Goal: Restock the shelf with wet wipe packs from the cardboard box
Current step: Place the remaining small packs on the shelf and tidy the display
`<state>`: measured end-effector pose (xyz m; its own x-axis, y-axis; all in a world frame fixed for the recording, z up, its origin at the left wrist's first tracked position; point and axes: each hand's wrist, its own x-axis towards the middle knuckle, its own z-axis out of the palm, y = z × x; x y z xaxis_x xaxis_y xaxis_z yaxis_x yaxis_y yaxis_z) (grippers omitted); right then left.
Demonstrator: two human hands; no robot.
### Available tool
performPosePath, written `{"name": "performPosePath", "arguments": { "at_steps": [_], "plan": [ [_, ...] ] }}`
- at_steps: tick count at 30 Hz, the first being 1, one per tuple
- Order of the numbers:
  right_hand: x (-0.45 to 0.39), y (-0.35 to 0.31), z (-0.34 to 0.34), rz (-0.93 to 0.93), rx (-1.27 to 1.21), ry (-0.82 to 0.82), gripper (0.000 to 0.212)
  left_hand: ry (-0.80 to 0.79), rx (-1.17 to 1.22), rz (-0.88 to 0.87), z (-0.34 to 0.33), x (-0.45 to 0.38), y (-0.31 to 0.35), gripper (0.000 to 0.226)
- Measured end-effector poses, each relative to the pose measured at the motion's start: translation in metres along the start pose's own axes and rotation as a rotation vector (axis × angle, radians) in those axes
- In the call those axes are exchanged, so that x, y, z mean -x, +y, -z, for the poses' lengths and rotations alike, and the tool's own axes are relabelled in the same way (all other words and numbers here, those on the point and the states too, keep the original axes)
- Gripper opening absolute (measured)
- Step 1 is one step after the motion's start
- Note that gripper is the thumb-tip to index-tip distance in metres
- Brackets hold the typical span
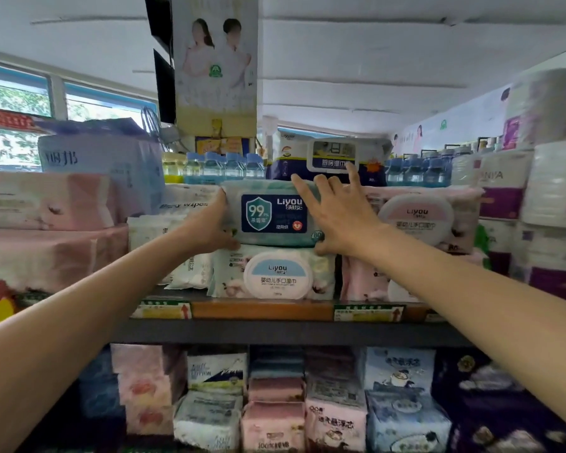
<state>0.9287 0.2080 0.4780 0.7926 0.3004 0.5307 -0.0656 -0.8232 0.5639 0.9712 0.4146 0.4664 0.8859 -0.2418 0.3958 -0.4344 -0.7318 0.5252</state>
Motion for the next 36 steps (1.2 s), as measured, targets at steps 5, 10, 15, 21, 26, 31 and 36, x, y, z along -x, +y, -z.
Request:
{"name": "performPosePath", "arguments": {
  "at_steps": [5, 10, 15, 21, 26, 31, 36],
  "plan": [
    [0.003, 0.01, 0.0, 0.052, 0.056, -0.029, 0.116, -0.004, 0.033, -0.018, -0.009, 0.002, 0.01, 0.095],
    [0.0, 0.016, 0.01, 0.086, 0.121, -0.074, 0.108, -0.162, 0.118, 0.045, 0.012, 0.009, -0.007, 0.103],
    [-0.001, 0.007, 0.007, 0.077, 0.15, -0.018, 0.103, -0.092, 0.094, 0.033, 0.008, 0.017, -0.011, 0.095],
    [-0.004, 0.001, 0.01, 0.033, 0.024, -0.079, 0.105, 0.067, -0.058, 0.05, 0.0, 0.011, -0.002, 0.09],
    [0.011, 0.039, 0.025, -0.148, -0.32, 0.057, 0.091, 0.361, -0.171, -0.217, -0.005, 0.011, 0.029, 0.072],
    [0.037, 0.1, 0.016, -0.455, -0.385, 0.156, 0.061, 0.195, -0.305, -0.535, -0.042, 0.011, 0.078, 0.069],
    [0.062, 0.137, -0.015, -0.406, -0.62, -0.009, 0.064, 0.144, -0.215, -0.524, -0.065, 0.001, 0.121, 0.047]
  ]
}}
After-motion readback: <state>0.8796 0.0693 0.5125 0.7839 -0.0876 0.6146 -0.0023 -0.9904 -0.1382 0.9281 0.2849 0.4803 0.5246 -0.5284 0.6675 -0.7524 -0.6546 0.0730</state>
